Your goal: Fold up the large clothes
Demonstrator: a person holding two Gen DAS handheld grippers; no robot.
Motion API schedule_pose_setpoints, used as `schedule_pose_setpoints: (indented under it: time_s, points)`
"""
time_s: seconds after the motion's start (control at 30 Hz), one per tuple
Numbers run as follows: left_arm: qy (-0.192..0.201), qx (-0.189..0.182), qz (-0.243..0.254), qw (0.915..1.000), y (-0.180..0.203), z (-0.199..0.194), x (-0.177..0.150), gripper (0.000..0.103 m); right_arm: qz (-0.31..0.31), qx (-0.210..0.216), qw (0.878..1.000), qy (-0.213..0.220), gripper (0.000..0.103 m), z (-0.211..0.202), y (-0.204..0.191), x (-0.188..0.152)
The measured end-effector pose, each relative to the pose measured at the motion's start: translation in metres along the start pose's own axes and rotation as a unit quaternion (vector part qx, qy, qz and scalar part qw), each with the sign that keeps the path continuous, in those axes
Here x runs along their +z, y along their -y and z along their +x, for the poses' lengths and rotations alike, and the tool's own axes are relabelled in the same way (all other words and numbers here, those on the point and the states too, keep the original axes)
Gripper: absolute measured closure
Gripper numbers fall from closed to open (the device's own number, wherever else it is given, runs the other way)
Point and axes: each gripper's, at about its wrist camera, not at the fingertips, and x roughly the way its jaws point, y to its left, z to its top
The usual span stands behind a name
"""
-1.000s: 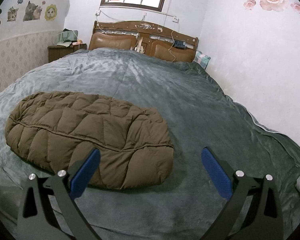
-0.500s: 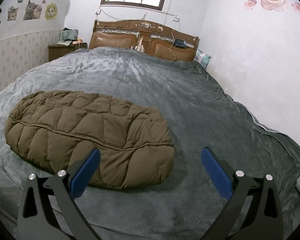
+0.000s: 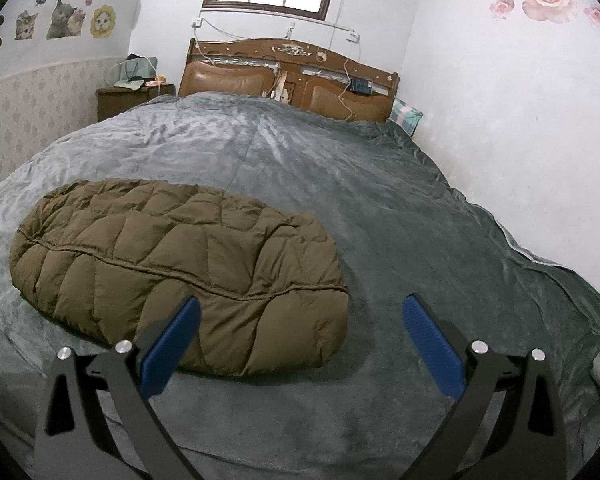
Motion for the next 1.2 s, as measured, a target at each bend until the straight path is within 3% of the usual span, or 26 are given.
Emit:
schedule_pose_setpoints:
  time_s: [1.2]
  points:
    - [-0.005,0.004,0.004,1.0,0.0007,-0.0006,-0.0006,0.003,-0.004,0.001,1.0,-0.002,0.002,0.0014,0.003,0.001]
